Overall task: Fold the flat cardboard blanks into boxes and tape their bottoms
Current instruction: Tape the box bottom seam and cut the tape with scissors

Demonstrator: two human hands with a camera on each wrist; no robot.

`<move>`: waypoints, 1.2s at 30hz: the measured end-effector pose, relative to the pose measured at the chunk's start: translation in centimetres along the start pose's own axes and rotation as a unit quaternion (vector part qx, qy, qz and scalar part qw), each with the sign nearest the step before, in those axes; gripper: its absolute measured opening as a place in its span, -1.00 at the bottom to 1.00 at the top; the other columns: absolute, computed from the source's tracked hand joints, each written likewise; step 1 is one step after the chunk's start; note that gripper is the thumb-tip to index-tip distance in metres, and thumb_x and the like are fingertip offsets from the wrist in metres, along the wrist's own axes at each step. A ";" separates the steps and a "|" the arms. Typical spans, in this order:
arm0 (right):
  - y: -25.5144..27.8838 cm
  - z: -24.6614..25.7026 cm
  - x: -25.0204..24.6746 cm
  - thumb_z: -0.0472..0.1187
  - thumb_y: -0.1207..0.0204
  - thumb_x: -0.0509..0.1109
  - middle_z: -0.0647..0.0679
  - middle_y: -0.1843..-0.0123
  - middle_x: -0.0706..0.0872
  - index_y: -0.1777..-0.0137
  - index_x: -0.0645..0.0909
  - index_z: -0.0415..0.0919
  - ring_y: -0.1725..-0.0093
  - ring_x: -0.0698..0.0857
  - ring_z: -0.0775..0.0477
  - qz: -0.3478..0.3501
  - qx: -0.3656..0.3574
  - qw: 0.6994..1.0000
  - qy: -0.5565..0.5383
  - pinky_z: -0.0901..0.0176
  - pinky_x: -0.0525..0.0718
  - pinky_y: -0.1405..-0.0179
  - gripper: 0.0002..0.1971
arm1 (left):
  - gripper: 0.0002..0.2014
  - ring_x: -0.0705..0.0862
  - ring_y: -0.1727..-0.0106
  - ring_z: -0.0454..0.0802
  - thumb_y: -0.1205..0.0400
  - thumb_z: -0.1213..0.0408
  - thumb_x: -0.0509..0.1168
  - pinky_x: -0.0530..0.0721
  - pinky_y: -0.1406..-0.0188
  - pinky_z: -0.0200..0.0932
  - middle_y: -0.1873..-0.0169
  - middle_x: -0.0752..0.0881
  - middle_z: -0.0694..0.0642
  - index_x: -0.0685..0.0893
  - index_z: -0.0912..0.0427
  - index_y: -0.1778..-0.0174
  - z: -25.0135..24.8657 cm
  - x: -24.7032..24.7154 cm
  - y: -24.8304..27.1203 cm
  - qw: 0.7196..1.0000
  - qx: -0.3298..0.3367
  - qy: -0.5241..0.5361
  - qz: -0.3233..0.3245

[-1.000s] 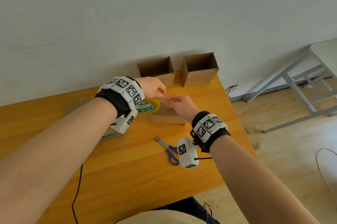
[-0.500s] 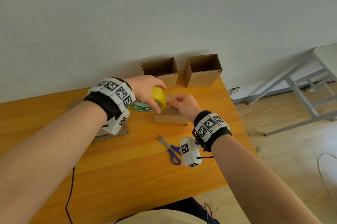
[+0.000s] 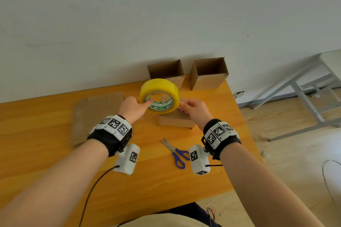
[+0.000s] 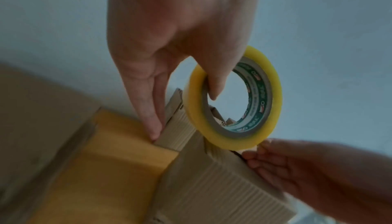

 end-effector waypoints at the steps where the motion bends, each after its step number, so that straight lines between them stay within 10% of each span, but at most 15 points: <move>1: 0.0 -0.1 0.0 -0.15 -0.61 0.34 -0.17 0.09 0.74 0.08 0.70 -0.23 -0.02 0.66 -0.16 -0.001 0.001 1.000 -0.002 -0.20 0.61 -0.26 -0.82 | -0.53 0.79 0.16 0.18 -0.54 -0.08 0.36 0.76 0.03 0.14 0.17 0.79 0.30 0.66 0.36 0.06 0.8 1.1 0.1 0.996 -0.033 0.073 0.026; 5: 0.0 -0.5 -0.3 -0.13 -0.62 0.33 -0.26 0.02 0.75 0.16 0.68 -0.15 -0.09 0.67 -0.28 -0.010 -0.001 1.000 -0.003 -0.24 0.61 -0.25 -0.82 | -0.80 0.78 0.08 0.29 -0.63 0.23 0.33 0.79 0.13 0.12 0.00 0.73 0.39 0.61 0.34 0.14 0.3 2.5 0.4 0.974 -0.055 0.218 0.040; 11: -0.1 -1.8 -0.5 -0.17 -0.64 0.28 -0.21 -0.03 0.76 0.16 0.59 -0.11 -0.12 0.70 -0.18 -0.016 0.013 0.998 -0.059 -0.22 0.62 -0.27 -0.85 | -0.78 0.78 0.16 0.34 -0.70 0.16 0.20 0.73 0.00 0.29 -0.01 0.67 0.25 0.58 0.28 0.04 -0.1 2.0 0.3 0.976 -0.033 0.214 0.005; 23: 0.0 -1.8 -0.6 -0.28 -0.68 0.22 -0.23 -0.04 0.75 0.06 0.49 -0.23 -0.04 0.76 -0.02 -0.037 0.018 0.973 -0.226 0.22 0.71 -0.11 -0.91 | -0.84 0.72 -0.05 0.17 -0.67 0.47 0.17 0.79 0.16 -0.12 -0.17 0.65 0.33 0.58 0.29 -0.12 -2.0 1.1 -1.5 0.913 0.000 0.407 -0.026; 29: 0.0 -2.1 -0.7 -0.21 -0.63 0.31 -0.25 -0.06 0.75 0.11 0.48 -0.20 -0.08 0.77 -0.07 -0.040 0.021 0.965 -0.258 0.16 0.71 -0.13 -0.89 | -0.75 0.73 -0.02 0.23 -0.72 0.32 0.15 0.80 0.24 0.00 -0.19 0.64 0.31 0.47 0.21 -0.31 -2.5 3.9 -1.6 0.879 -0.054 0.470 0.066; 36: 0.4 -2.1 -0.7 -0.29 -0.67 0.23 -0.25 -0.06 0.75 0.15 0.48 -0.19 -0.11 0.74 -0.06 -0.051 -0.001 0.963 -0.264 0.18 0.69 -0.16 -0.86 | -0.82 0.73 0.05 0.20 -0.73 0.27 0.14 0.77 0.34 -0.01 -0.12 0.61 0.20 0.43 0.08 -0.24 -1.2 2.9 -2.3 0.902 -0.059 0.427 -0.017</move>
Point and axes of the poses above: each hand's wrist, its own y-axis away from the middle knuckle, its own x-axis out of the palm, z = x × y, the point moved 10 cm from there along -y, towards the middle knuckle
